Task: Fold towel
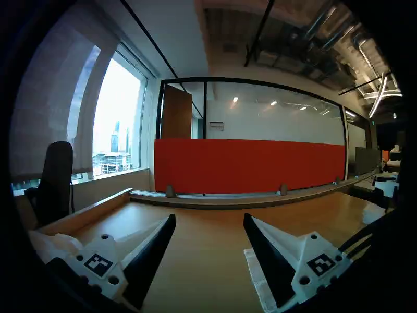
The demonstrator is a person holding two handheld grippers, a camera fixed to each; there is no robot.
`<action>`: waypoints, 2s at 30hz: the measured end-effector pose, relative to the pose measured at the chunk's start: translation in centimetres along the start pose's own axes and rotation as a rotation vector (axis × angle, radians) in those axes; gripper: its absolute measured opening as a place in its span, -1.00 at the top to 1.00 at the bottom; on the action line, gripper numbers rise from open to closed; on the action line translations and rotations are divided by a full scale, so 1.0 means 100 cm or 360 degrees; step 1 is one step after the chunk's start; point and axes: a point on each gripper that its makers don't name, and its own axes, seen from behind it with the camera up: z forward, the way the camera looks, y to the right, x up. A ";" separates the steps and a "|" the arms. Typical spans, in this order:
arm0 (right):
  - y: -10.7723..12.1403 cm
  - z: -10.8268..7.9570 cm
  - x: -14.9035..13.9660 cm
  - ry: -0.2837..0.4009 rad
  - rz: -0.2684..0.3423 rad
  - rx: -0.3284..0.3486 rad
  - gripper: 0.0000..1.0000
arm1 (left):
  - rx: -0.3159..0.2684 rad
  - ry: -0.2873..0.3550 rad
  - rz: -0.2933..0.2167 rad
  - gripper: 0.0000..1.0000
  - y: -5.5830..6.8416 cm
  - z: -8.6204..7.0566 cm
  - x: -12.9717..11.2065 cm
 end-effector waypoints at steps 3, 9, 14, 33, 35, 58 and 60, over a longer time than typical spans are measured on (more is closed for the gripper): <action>-0.001 0.000 0.020 -0.0004 -0.0002 0.0000 -0.99 | -0.0004 -0.0004 0.0002 -0.92 0.001 0.001 0.014; -0.003 -0.001 0.055 -0.0013 -0.0010 0.0001 -0.99 | -0.0007 -0.0017 0.0007 -0.92 0.002 0.001 0.045; -0.001 -0.002 0.075 -0.0012 -0.0009 -0.0012 -0.99 | -0.0004 -0.0030 0.0011 -0.93 -0.001 0.000 0.061; -0.024 -0.004 0.089 -0.0144 -0.0162 0.0135 -0.99 | -0.0174 -0.0195 0.0065 -0.92 0.018 -0.001 0.069; -0.029 -0.004 0.089 -0.0162 -0.0180 0.0172 -0.99 | -0.0197 -0.0212 0.0079 -0.92 0.019 -0.002 0.068; -0.083 -0.026 0.064 -0.0436 -0.0283 0.0626 -0.99 | -0.0482 -0.0431 0.0165 -0.92 0.063 -0.014 0.032; -0.083 -0.027 0.063 -0.0448 -0.0282 0.0642 -0.99 | -0.0500 -0.0445 0.0163 -0.92 0.066 -0.015 0.029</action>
